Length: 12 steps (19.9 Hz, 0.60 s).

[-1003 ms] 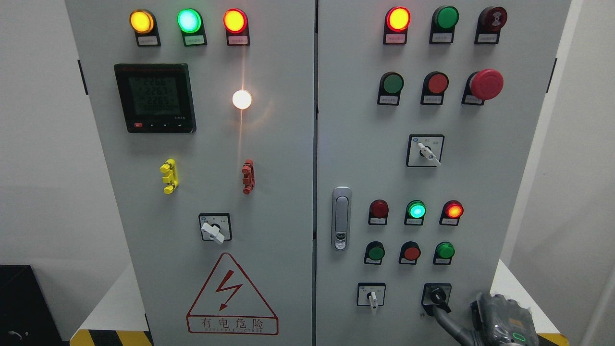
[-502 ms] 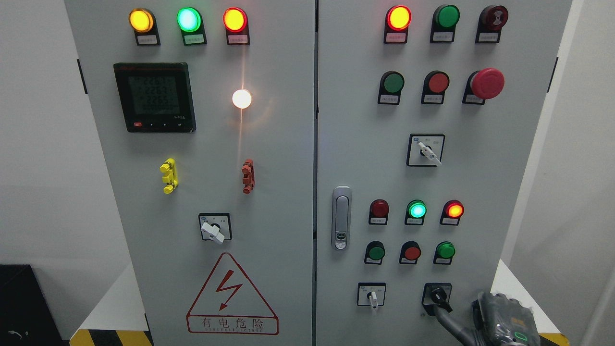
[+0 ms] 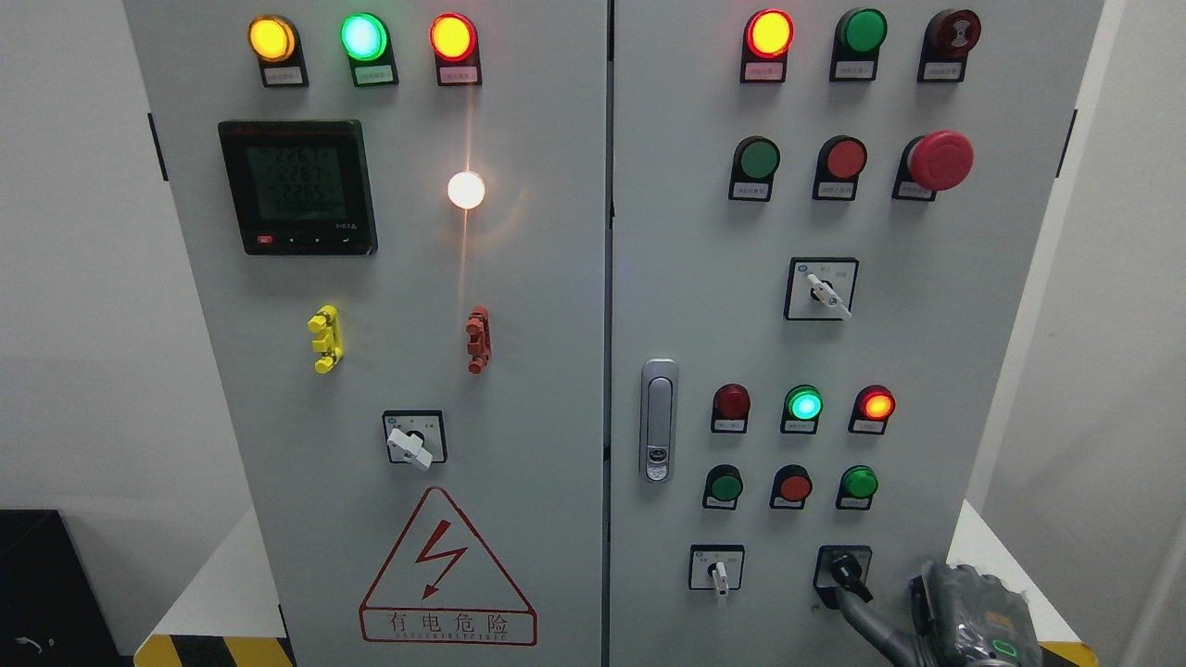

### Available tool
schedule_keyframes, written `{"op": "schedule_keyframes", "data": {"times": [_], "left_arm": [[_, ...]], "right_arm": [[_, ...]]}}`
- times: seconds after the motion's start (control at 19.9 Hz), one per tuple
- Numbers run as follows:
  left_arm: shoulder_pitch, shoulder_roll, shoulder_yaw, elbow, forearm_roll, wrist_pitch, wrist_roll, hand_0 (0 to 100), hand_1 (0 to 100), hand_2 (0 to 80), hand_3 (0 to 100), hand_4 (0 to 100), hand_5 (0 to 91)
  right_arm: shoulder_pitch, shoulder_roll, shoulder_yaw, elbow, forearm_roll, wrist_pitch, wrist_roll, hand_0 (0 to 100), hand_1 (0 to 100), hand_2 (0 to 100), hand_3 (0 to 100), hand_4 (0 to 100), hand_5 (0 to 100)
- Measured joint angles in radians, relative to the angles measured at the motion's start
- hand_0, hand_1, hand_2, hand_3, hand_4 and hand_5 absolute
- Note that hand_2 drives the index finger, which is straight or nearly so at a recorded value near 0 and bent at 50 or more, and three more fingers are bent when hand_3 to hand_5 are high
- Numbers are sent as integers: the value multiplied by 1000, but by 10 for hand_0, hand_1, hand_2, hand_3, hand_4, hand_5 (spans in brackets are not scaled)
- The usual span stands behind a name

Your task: Flip black knob to close circuit

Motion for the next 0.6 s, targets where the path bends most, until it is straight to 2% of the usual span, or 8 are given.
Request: {"op": "schedule_keyframes", "data": {"times": [0.6], "left_arm": [[0,0,0,0,0,0,0,120,556,0,0,0,0]], "right_arm": [[58,0,39,-7,-34,-4,-21,0,0,917,1000,951,976]]}}
